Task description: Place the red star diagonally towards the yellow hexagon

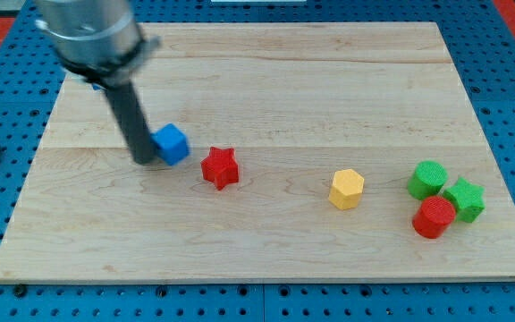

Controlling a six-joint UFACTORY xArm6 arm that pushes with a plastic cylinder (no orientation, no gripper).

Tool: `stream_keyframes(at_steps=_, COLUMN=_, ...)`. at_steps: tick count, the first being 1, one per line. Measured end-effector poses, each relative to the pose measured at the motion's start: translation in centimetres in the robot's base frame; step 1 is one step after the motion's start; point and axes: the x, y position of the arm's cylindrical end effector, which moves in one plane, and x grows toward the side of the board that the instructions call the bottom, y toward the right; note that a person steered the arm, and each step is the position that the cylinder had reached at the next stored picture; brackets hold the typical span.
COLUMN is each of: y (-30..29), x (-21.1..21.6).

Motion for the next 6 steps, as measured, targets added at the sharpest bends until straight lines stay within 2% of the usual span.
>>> stream_keyframes(at_steps=1, y=0.3, x=-1.1)
stream_keyframes(at_steps=2, y=5.8, x=-0.4)
stream_keyframes(at_steps=3, y=14.5, x=3.4)
stream_keyframes(at_steps=5, y=13.4, x=6.5)
stream_keyframes(at_steps=6, y=22.8, x=7.9)
